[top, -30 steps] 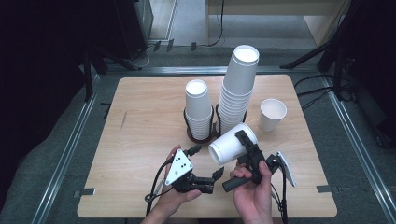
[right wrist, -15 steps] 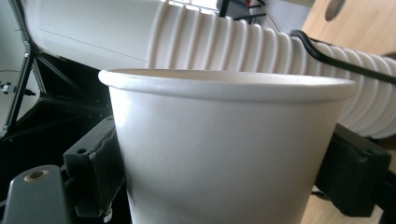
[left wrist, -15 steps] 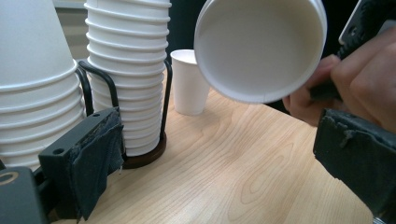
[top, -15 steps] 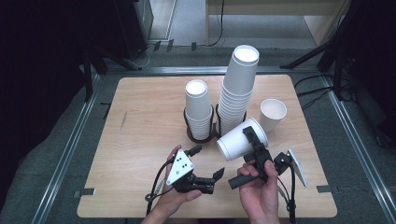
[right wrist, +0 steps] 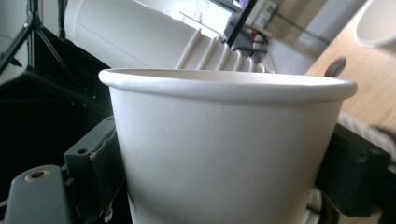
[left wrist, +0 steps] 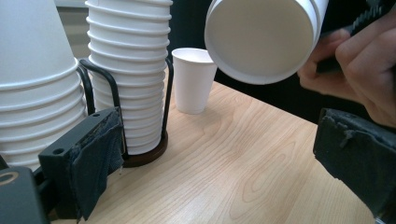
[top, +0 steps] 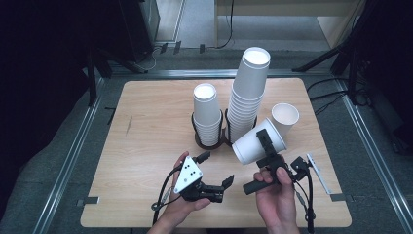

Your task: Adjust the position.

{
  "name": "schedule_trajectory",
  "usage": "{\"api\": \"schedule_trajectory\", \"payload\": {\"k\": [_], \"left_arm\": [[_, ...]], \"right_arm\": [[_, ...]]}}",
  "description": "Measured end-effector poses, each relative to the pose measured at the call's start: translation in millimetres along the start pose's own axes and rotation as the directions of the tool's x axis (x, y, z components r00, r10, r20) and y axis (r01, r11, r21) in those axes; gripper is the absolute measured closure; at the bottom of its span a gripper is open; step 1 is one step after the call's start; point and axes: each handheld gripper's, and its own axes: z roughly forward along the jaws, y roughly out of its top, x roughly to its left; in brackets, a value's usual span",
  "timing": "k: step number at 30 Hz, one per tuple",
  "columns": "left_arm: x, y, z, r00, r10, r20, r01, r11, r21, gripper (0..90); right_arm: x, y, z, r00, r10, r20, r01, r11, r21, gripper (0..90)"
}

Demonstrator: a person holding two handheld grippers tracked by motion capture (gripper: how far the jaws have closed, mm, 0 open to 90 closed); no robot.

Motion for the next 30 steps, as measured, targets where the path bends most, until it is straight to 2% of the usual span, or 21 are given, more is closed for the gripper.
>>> {"api": "schedule_trajectory", "payload": {"k": [4, 5, 6, 7, 10, 13, 14, 15, 16, 17, 19, 20, 22, 23, 24, 25, 26, 27, 28, 29, 30], "left_arm": [[0.5, -0.1, 0.1, 1.0, 0.0, -0.002, 0.0, 1.0, 0.003, 2.2], [0.3, -0.3, 0.2, 1.0, -0.001, -0.001, 0.001, 1.0, 0.002, 2.2], [0.3, -0.3, 0.2, 1.0, -0.001, -0.001, 0.001, 1.0, 0.002, 2.2], [0.1, -0.5, 0.6, 1.0, -0.001, -0.002, 0.001, 1.0, 0.003, 2.2], [0.1, -0.6, 0.6, 1.0, -0.001, -0.003, 0.001, 1.0, 0.005, 2.2], [0.3, -0.7, 0.8, 1.0, -0.002, -0.005, 0.002, 1.0, 0.007, 2.2], [0.3, -0.7, 0.8, 1.0, -0.002, -0.005, 0.002, 1.0, 0.007, 2.2], [0.5, -0.9, 1.2, 1.0, -0.001, -0.006, 0.001, 0.9999, 0.01, 2.2], [0.5, -0.9, 1.2, 1.0, -0.001, -0.006, 0.001, 0.9999, 0.01, 2.2], [0.9, -1.0, 1.6, 1.0, -0.001, -0.008, 0.002, 0.9999, 0.012, 2.2], [1.0, -0.9, 1.6, 1.0, -0.003, -0.008, 0.004, 0.9999, 0.01, 2.2], [1.0, -0.9, 1.6, 1.0, -0.003, -0.008, 0.004, 0.9999, 0.01, 2.2], [1.7, -0.9, 0.9, 0.9999, -0.003, -0.012, 0.003, 1.0, 0.009, 2.2], [2.1, -1.2, 0.9, 0.9999, -0.004, -0.013, 0.004, 0.9999, 0.01, 2.2], [2.1, -1.2, 0.9, 0.9999, -0.004, -0.013, 0.004, 0.9999, 0.01, 2.2], [3.0, -1.4, 1.1, 0.9999, -0.006, -0.014, 0.006, 0.9999, 0.011, 2.2], [3.3, -1.8, 1.6, 0.9998, -0.01, -0.015, 0.011, 0.9999, 0.01, 2.2], [3.4, -2.0, 1.8, 0.9998, -0.008, -0.016, 0.008, 0.9999, 0.013, 2.2], [3.4, -2.0, 1.8, 0.9998, -0.008, -0.016, 0.008, 0.9999, 0.013, 2.2], [2.8, -2.3, 2.3, 0.9999, -0.006, -0.016, 0.006, 0.9999, 0.015, 2.2], [2.8, -2.3, 2.3, 0.9999, -0.006, -0.016, 0.006, 0.9999, 0.015, 2.2]], "right_arm": [[2.3, 3.7, -0.8, 0.9984, -0.056, -0.002, 0.056, 0.998, -0.014, 13.7], [4.2, 6.9, -1.5, 0.9935, -0.113, -0.007, 0.113, 0.993, -0.034, 13.7], [4.2, 6.9, -1.5, 0.9935, -0.113, -0.007, 0.113, 0.993, -0.034, 13.7], [4.9, 9.0, -2.6, 0.9872, -0.159, -0.005, 0.159, 0.986, -0.047, 13.7], [4.8, 10.5, -3.4, 0.9801, -0.198, -0.002, 0.198, 0.978, -0.059, 13.7], [3.0, 12.3, -5.6, 0.9619, -0.273, 0.01, 0.273, 0.96, -0.065, 13.7], [3.0, 12.3, -5.6, 0.9619, -0.273, 0.01, 0.273, 0.96, -0.065, 13.7], [1.6, 11.9, -6.3, 0.9426, -0.334, 0.013, 0.334, 0.94, -0.074, 13.7], [1.6, 11.9, -6.3, 0.9426, -0.334, 0.013, 0.334, 0.94, -0.074, 13.7], [0.4, 10.7, -6.3, 0.9198, -0.392, 0.024, 0.392, 0.916, -0.08, 13.7], [-1.5, 10.2, -4.9, 0.8919, -0.45, 0.042, 0.452, 0.888, -0.081, 13.7], [-1.5, 10.2, -4.9, 0.8919, -0.45, 0.042, 0.452, 0.888, -0.081, 13.7], [-4.7, 11.3, -4.3, 0.8521, -0.52, 0.061, 0.523, 0.849, -0.07, 13.7], [-5.8, 12.1, -4.9, 0.8374, -0.543, 0.065, 0.546, 0.835, -0.07, 13.7], [-5.8, 12.1, -4.9, 0.8374, -0.543, 0.065, 0.546, 0.835, -0.07, 13.7], [-6.8, 12.9, -5.7, 0.8282, -0.557, 0.065, 0.56, 0.825, -0.071, 13.7], [-8.8, 14.4, -7.2, 0.8024, -0.593, 0.069, 0.597, 0.799, -0.077, 13.8], [-9.8, 15.0, -7.6, 0.7874, -0.612, 0.071, 0.616, 0.783, -0.079, 13.9], [-9.8, 15.0, -7.6, 0.7874, -0.612, 0.071, 0.616, 0.783, -0.079, 13.9], [-11.8, 15.5, -8.6, 0.735, -0.673, 0.085, 0.678, 0.729, -0.094, 13.9], [-11.8, 15.5, -8.6, 0.735, -0.673, 0.085, 0.678, 0.729, -0.094, 13.9]]}}
